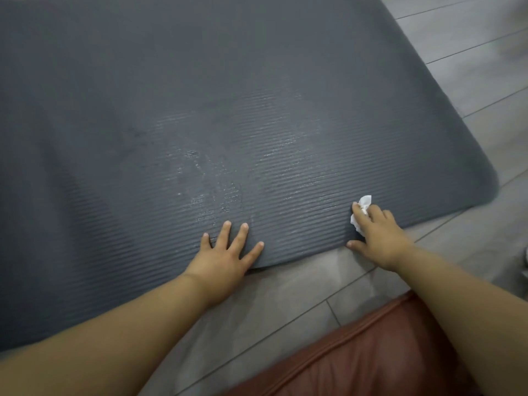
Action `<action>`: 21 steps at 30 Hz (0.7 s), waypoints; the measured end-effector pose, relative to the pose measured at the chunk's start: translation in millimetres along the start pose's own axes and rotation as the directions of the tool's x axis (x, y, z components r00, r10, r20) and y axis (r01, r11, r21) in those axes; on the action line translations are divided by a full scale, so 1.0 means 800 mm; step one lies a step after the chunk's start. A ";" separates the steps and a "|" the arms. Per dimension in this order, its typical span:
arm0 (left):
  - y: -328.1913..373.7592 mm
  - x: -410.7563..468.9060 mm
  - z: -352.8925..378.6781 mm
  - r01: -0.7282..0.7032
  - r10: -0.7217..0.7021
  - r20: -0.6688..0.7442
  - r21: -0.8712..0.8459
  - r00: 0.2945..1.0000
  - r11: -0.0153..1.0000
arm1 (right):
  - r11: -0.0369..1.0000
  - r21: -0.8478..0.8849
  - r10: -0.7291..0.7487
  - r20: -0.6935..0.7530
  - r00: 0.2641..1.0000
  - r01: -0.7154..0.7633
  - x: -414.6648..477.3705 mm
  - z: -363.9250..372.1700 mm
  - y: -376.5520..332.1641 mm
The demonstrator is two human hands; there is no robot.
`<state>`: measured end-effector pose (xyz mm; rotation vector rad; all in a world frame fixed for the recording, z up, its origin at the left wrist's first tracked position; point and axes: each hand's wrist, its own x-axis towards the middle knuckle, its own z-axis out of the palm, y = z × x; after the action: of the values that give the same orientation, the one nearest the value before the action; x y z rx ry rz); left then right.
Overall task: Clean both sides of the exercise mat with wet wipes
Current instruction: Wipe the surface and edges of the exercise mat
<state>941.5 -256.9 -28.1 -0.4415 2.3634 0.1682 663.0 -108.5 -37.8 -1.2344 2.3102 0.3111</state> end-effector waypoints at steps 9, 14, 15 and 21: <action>-0.072 -0.032 -0.012 0.052 -0.052 -0.002 0.071 0.999 0.996 | 0.993 -0.097 -0.082 -0.089 0.993 0.073 0.015 0.005 -0.063; -0.088 -0.050 0.003 0.063 -0.060 -0.067 0.055 0.996 0.996 | 0.987 -0.123 -0.111 -0.049 0.993 0.104 0.017 0.000 -0.085; -0.090 -0.055 0.006 0.057 -0.055 -0.086 0.026 0.995 0.998 | 0.980 -0.164 -0.125 -0.038 0.991 0.117 0.014 -0.001 -0.090; -0.086 -0.076 0.039 0.109 -0.120 -0.061 -0.156 0.991 0.982 | 0.880 -0.322 -0.437 -0.265 0.860 0.349 0.003 0.000 -0.138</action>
<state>1027.8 -297.5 -10.1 -0.6653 2.3952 0.2856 753.2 -172.5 -35.5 -1.9964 2.2504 0.2863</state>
